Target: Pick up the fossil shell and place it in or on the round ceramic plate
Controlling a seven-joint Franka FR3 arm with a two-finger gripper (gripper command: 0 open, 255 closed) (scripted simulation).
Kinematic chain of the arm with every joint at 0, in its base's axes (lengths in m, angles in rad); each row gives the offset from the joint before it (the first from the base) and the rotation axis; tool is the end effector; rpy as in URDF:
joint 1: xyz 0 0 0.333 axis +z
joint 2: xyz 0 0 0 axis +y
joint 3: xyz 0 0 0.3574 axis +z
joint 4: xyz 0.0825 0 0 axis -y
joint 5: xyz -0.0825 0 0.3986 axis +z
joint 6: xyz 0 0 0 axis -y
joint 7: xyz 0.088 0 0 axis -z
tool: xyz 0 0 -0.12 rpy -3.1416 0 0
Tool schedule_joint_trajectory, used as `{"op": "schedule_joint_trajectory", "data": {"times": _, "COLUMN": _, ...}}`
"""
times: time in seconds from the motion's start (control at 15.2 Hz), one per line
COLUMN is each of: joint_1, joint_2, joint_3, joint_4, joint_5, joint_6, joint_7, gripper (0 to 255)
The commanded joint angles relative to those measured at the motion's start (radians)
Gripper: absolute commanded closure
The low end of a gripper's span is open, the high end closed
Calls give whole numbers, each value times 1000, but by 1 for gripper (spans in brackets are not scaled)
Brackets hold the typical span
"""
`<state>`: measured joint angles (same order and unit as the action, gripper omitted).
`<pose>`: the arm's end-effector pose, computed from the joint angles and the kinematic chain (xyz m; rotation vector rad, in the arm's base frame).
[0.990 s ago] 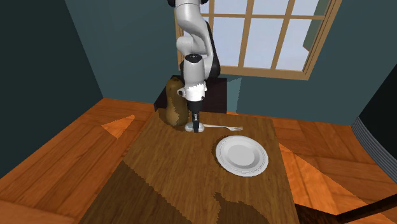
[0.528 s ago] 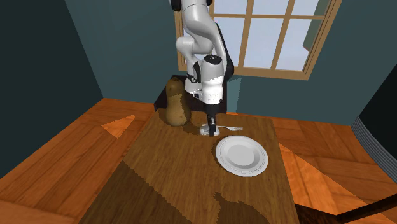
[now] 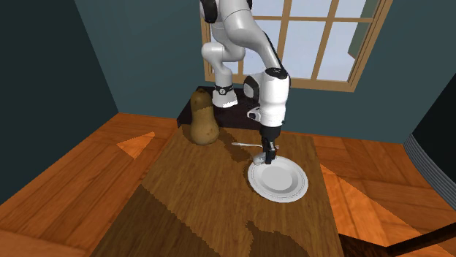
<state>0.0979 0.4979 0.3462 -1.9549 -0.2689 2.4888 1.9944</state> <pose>0.5970 0.2692 0.2531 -2.3624 1.9634 -0.0541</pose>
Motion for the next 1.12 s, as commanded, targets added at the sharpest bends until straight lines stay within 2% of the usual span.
{"op": "schedule_joint_trajectory", "data": {"times": 0.0, "joint_1": 45, "joint_2": 44, "joint_3": -3, "joint_4": 69, "joint_5": -14, "joint_6": -29, "joint_7": 42, "gripper": 255}}
{"op": "schedule_joint_trajectory", "data": {"times": 0.2, "joint_1": 101, "joint_2": 105, "joint_3": -8, "joint_4": 173, "joint_5": -27, "joint_6": -74, "joint_7": 83, "gripper": 255}}
{"op": "schedule_joint_trajectory", "data": {"times": 1.06, "joint_1": 133, "joint_2": 231, "joint_3": -53, "joint_4": 191, "joint_5": -76, "joint_6": 33, "joint_7": 115, "gripper": 255}}
